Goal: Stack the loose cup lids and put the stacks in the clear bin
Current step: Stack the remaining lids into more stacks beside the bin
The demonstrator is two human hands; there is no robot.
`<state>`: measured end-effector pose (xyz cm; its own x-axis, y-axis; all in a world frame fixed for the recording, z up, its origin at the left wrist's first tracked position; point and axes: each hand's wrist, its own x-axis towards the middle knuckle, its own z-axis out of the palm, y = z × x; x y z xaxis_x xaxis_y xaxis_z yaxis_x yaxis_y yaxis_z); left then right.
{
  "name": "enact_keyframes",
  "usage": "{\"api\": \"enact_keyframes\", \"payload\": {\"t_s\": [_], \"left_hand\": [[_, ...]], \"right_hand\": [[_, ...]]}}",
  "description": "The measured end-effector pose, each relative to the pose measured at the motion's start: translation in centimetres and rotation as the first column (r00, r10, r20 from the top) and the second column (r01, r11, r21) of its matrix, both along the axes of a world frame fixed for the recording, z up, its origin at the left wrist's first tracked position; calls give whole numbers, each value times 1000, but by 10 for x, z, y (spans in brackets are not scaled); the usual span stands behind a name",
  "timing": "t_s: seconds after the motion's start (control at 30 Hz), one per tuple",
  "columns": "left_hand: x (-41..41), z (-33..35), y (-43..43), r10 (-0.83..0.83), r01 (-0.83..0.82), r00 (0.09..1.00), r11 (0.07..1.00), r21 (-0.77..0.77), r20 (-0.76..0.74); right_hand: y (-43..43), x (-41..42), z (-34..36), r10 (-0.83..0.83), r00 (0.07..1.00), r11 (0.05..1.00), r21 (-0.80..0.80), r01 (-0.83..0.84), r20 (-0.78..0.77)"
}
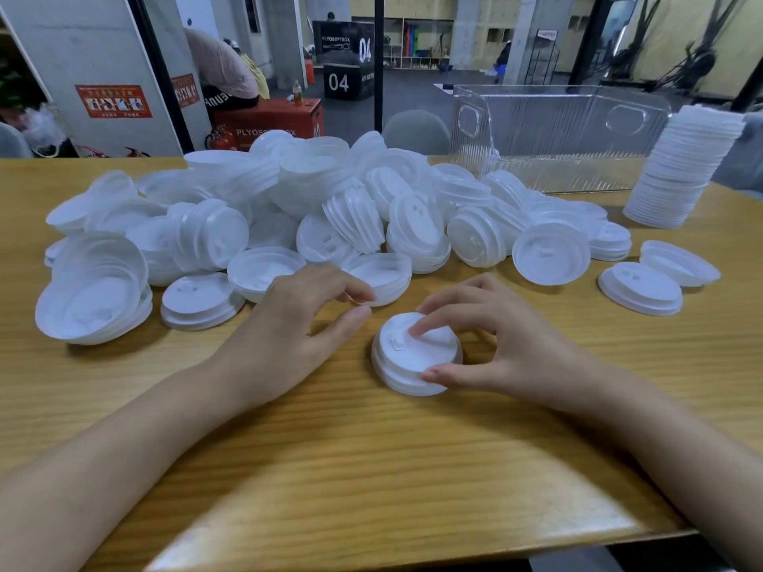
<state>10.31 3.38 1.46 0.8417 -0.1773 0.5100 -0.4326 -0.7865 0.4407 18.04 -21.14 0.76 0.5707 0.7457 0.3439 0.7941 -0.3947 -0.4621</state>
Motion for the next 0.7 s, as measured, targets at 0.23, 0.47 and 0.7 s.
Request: {"api": "enact_keyframes", "payload": {"t_s": [0.23,0.47,0.7], "left_hand": [[-3,-4,-11,-157,156,987,986,52,27],[1,-16,-25,-202,161,977,913,374,74],[26,-10,-32,-110,44,985,901,431,130]], "right_hand": [[-12,7,12,-131,991,981,150,126,25],[-38,45,15,-434,900,892,153,425,32],[-26,69,24,-539,842,842,49,537,22]]}}
